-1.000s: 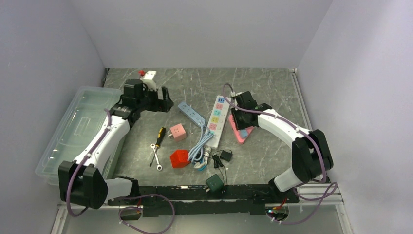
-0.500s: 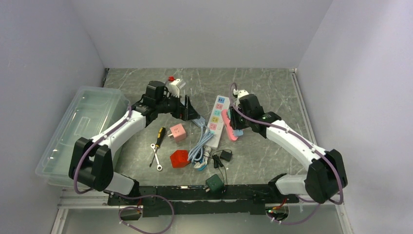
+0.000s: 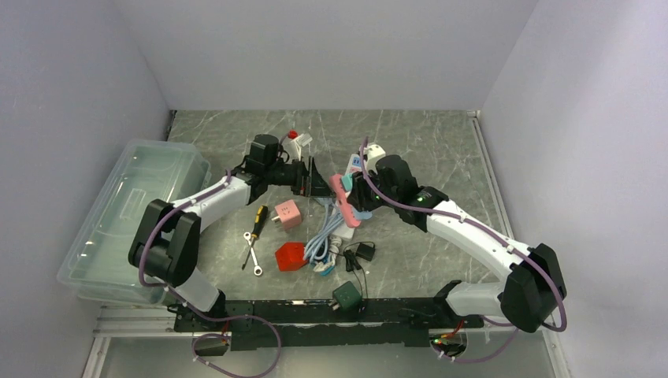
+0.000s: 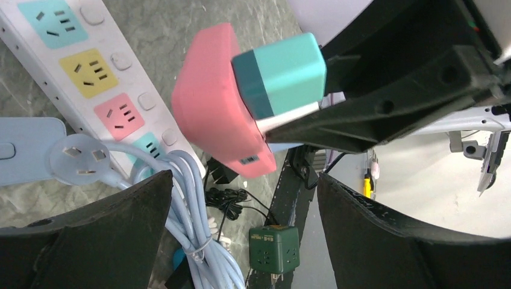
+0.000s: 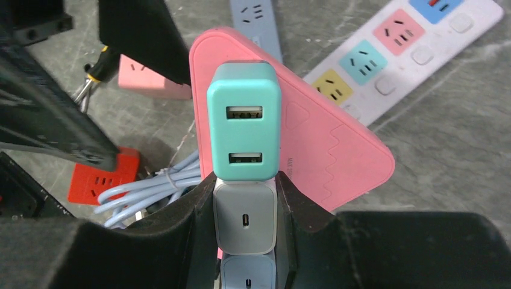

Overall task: Pull the plug off the socket
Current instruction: Pick up the socket from the center of the board, then remove the plug from the socket.

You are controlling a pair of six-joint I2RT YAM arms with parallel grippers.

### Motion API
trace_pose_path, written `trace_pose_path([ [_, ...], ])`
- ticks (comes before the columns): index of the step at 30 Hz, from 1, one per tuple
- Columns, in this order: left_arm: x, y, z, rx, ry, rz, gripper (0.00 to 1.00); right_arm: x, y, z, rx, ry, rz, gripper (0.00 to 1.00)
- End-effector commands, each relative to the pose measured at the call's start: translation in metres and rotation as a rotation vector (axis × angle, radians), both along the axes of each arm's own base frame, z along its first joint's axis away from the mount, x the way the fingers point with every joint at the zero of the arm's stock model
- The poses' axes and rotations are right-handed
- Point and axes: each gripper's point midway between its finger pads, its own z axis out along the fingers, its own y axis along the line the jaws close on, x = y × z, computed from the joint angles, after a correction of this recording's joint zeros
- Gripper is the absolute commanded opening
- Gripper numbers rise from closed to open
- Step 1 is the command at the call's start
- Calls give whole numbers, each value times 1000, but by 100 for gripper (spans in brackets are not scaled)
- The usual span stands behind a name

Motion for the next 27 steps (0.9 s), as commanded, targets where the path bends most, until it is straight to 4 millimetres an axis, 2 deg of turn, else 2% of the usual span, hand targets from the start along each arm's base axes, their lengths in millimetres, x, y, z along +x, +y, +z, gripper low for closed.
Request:
trace_pose_path([
  [1, -2, -6, 3, -19, 15, -29, 91, 9, 31, 39, 115, -112, 54, 16],
  [2, -1, -6, 1, -18, 23, -28, 90, 8, 35, 39, 115, -113, 63, 16],
  [9, -3, -10, -3, -44, 76, -56, 60, 6, 48, 37, 105, -113, 84, 16],
  [13, -6, -14, -7, -60, 112, -77, 49, 7, 50, 35, 103, -115, 81, 16],
  [19, -6, -15, -10, -50, 125, -80, 38, 9, 50, 33, 94, -116, 71, 17],
  [23, -5, -15, -14, -38, 137, -72, 25, 9, 49, 32, 82, -121, 70, 18],
  [25, -4, -16, -17, -37, 150, -70, 28, 9, 49, 31, 78, -123, 68, 18],
  [27, -4, -17, -17, -44, 160, -72, 41, 8, 49, 31, 79, -125, 72, 18],
])
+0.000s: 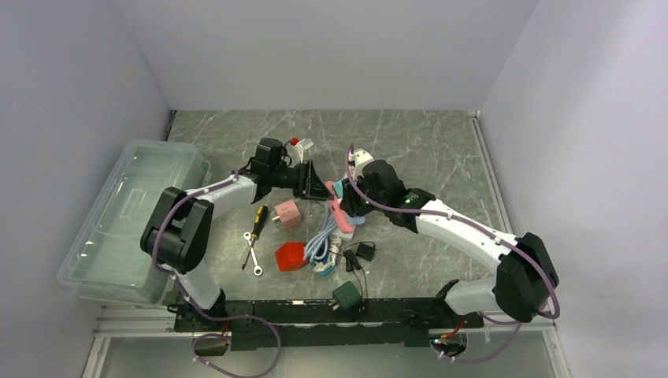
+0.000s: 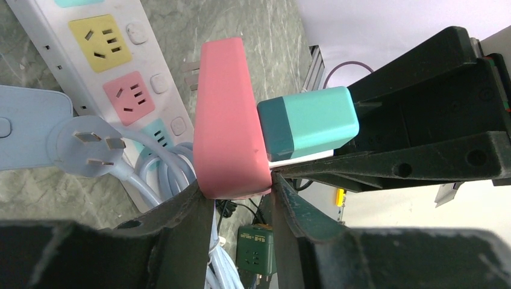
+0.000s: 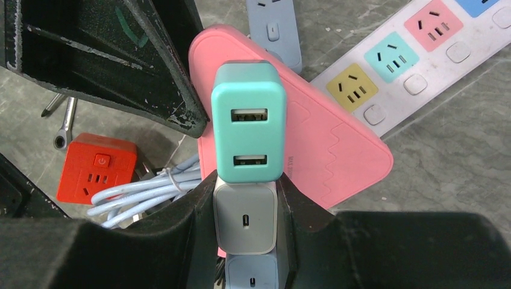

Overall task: Pull the plug off the socket
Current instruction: Remove the plug from the socket.

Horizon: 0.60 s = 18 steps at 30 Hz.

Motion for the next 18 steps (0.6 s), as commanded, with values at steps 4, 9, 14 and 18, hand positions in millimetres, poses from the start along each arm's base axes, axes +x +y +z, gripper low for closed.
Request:
trace_pose_path([
  [4, -8, -12, 16, -69, -17, -79, 58, 16, 25, 53, 129, -138, 16, 18],
  [9, -8, -12, 15, -64, -14, -77, 53, 16, 25, 57, 138, -148, 12, 18],
  [14, -9, -13, 14, -69, -4, -82, 36, 16, 24, 56, 135, -151, 5, 18],
  [18, -9, -13, 13, -69, -2, -80, 19, 16, 22, 56, 131, -157, -3, 19],
])
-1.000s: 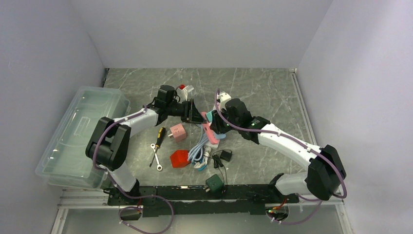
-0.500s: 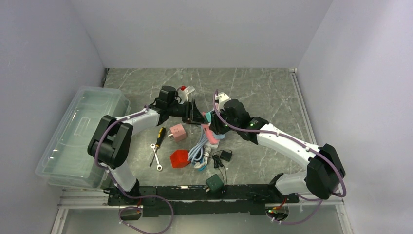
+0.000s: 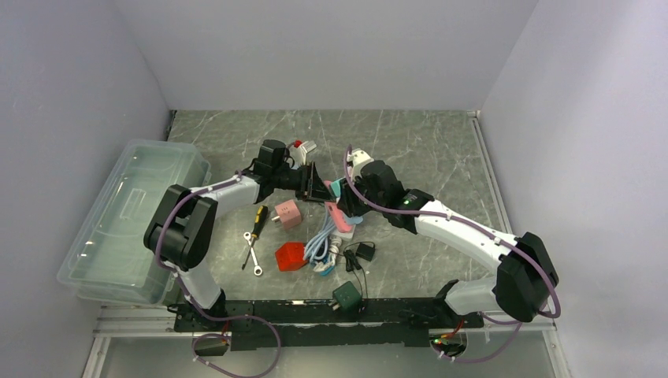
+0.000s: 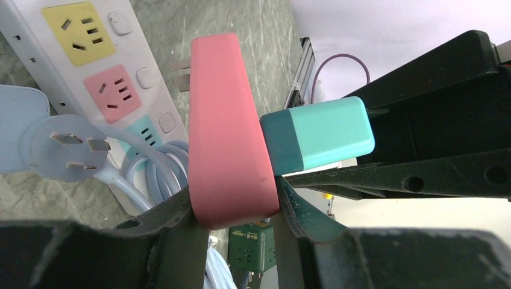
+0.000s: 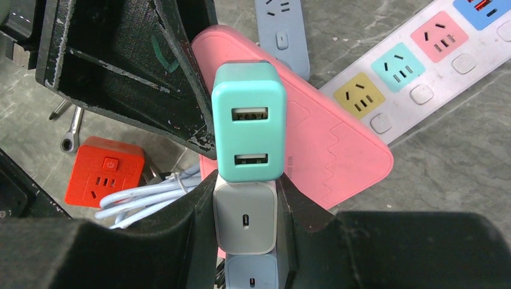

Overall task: Pull the plug off the socket
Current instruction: Remove the plug from the socket.

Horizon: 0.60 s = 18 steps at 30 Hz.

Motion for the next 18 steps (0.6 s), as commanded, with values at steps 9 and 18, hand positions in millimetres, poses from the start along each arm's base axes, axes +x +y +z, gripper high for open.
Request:
trace_pose_path([
  [9, -1, -3, 17, -9, -104, -38, 0, 6, 9, 55, 120, -188, 36, 58],
  [18, 0, 3, 27, 29, -243, -46, 0, 8, -11, 75, 128, -348, 23, 75],
])
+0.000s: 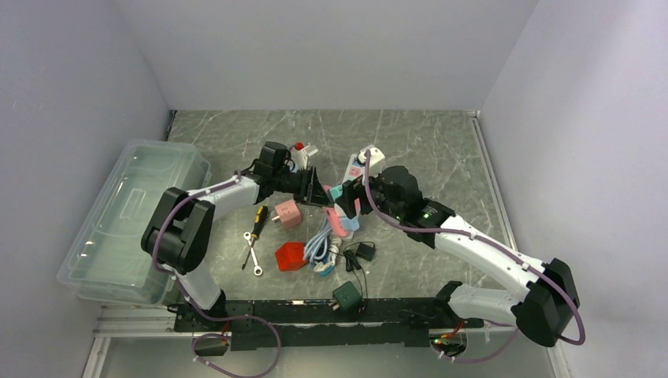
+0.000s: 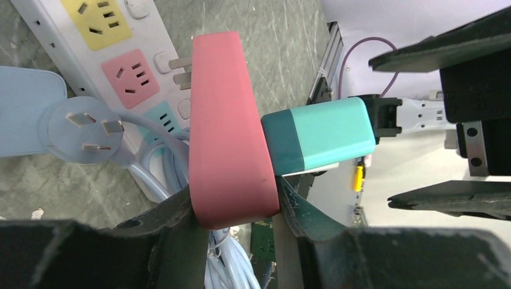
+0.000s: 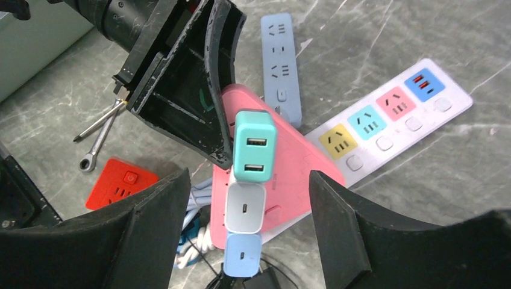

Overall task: Pull the plug off the socket
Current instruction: Remove the plug from the socket.

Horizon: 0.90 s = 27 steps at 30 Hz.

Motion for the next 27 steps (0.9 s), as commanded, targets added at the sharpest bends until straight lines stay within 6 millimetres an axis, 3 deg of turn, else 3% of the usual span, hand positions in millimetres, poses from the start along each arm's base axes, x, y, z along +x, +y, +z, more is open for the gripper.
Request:
trace_pose_path([
  [1, 6, -1, 43, -36, -210, -41, 0, 15, -3, 25, 47, -150, -11, 75],
  [7, 9, 10, 43, 63, -320, -29, 0, 24, 8, 25, 142, -137, 56, 68],
  [11, 9, 12, 45, 84, -345, -33, 0, 12, 18, 31, 271, -160, 114, 68],
  [17, 11, 14, 42, 110, -332, -18, 0, -4, 17, 35, 353, -240, 167, 70],
  [21, 10, 12, 43, 105, -339, -25, 0, 4, 10, 23, 317, -228, 110, 69],
  [27, 4, 6, 38, 137, -349, -45, 0, -3, 11, 11, 344, -208, 120, 65],
])
